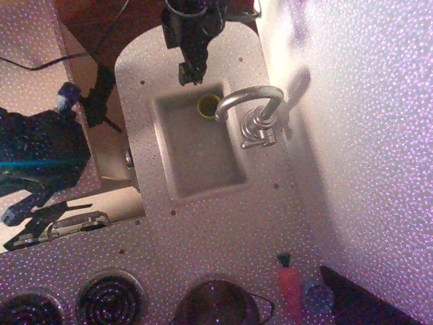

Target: Turn faucet right

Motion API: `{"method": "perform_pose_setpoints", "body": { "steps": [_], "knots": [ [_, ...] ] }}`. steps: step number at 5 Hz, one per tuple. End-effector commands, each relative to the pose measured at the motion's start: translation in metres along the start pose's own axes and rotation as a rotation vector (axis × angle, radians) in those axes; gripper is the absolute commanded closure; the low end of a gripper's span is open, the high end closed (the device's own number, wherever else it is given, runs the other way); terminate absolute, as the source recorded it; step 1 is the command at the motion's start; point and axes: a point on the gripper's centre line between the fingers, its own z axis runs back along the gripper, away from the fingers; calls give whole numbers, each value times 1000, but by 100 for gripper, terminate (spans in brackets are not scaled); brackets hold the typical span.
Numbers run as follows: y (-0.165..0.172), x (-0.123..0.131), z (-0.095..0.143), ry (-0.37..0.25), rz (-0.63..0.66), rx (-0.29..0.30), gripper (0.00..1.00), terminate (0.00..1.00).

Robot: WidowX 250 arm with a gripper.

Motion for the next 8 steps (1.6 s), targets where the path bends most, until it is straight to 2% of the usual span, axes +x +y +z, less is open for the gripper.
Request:
{"method": "perform_pose_setpoints", "body": {
  "steps": [1,2,3,4,5,6,8],
  "knots": [
    [0,0,0,0,0,0,0,0],
    [-7,7,-13,19,-38,16,0,0],
    [-4,14,-13,0,-35,101,0,0],
    [-9,28,-15,-91,-62,133,0,0],
    [-21,29,-12,-134,-73,178,0,0],
    [-32,33,-4,-244,-72,270,0,0],
    [-61,30,9,-391,-96,296,0,0]
  ]
}}
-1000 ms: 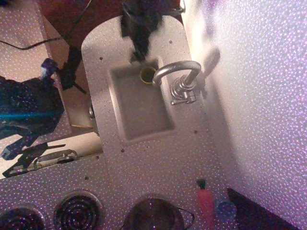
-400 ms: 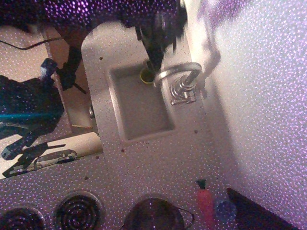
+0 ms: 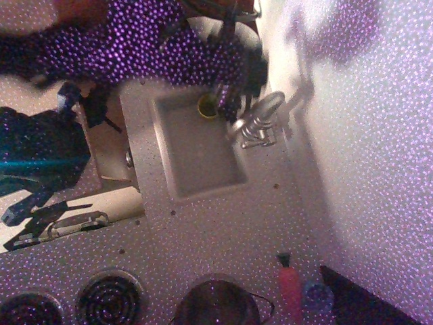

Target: Turn faucet right

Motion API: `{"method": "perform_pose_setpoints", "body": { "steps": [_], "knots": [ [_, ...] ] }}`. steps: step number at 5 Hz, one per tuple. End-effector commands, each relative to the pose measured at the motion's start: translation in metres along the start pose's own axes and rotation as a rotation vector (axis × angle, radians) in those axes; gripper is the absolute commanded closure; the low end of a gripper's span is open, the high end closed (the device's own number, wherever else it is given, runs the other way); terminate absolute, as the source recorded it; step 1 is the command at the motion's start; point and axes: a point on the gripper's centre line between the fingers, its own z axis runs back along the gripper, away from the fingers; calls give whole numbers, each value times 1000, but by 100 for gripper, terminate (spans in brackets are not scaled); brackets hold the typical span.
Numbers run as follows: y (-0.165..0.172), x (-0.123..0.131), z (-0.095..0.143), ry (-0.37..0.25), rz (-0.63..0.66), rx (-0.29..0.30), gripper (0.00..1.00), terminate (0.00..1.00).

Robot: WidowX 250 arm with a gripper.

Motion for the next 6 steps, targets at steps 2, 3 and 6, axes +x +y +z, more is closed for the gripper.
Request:
{"method": "perform_pose_setpoints", "body": {
  "steps": [2,3,6],
  "knots": [
    [-17,-3,25,-89,-25,15,0,0],
    [-13,-5,20,-92,-26,62,0,0],
    [-38,33,34,-380,-133,130,0,0]
  ]
}}
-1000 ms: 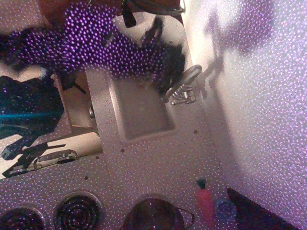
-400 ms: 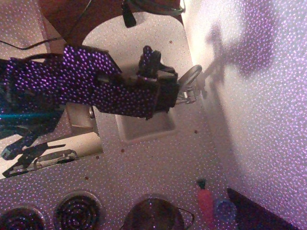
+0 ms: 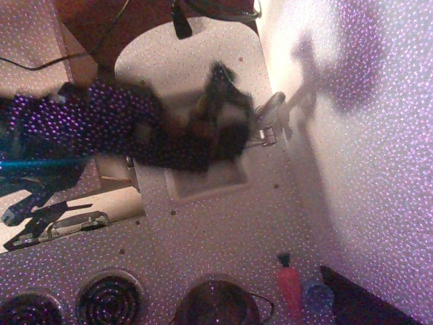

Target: Turn faucet right

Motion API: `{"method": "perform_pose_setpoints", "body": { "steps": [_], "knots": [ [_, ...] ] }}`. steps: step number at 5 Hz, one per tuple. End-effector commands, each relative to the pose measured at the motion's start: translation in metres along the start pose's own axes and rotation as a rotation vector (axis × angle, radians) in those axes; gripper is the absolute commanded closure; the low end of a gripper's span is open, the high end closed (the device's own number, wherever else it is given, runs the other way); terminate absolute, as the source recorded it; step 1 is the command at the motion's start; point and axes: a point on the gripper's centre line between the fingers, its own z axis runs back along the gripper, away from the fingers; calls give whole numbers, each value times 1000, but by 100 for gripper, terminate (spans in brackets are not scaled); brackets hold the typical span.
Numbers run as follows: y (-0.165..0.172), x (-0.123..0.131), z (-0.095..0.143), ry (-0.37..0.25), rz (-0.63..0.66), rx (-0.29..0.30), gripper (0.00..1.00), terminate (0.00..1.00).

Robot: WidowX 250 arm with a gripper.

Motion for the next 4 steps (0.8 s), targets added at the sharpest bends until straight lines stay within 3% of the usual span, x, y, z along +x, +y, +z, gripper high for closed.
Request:
{"method": "perform_pose_setpoints", "body": {
  "steps": [1,2,3,4],
  "knots": [
    [-10,52,27,-184,60,-77,0,0],
    [-26,68,49,-225,52,-113,0,0],
    [-40,66,55,-231,1,-110,0,0],
    [-27,45,80,-186,18,-171,0,0]
  ]
}}
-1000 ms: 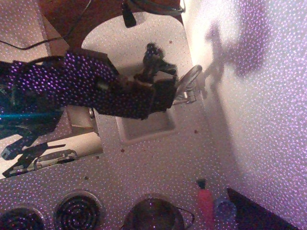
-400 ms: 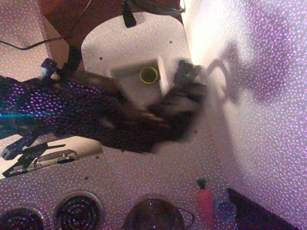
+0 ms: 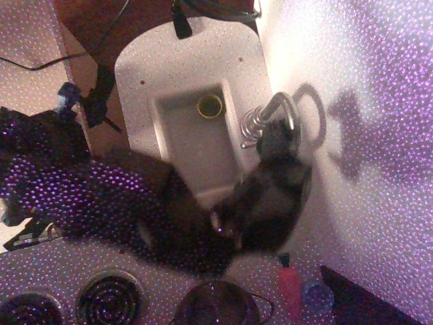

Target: Turn faucet right

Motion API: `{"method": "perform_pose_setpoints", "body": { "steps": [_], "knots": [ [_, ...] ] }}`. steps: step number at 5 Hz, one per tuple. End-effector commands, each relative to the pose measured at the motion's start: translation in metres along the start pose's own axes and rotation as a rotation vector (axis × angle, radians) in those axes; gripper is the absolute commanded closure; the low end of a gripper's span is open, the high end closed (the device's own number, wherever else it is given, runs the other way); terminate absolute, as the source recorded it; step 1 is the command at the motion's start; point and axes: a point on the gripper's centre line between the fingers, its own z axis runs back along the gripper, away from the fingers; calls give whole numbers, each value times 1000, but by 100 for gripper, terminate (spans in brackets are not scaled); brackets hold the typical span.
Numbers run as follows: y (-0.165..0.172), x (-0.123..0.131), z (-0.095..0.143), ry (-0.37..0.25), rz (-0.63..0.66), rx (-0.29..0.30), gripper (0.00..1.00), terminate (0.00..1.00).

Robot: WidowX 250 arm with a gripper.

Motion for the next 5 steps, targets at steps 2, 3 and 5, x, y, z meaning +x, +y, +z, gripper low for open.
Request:
{"method": "perform_pose_setpoints", "body": {
  "steps": [2,3,5],
  "knots": [
    [105,-79,141,-166,294,-39,0,0],
    [125,-129,170,-237,438,-65,0,0],
    [135,-179,162,9,534,141,0,100]
  ]
}}
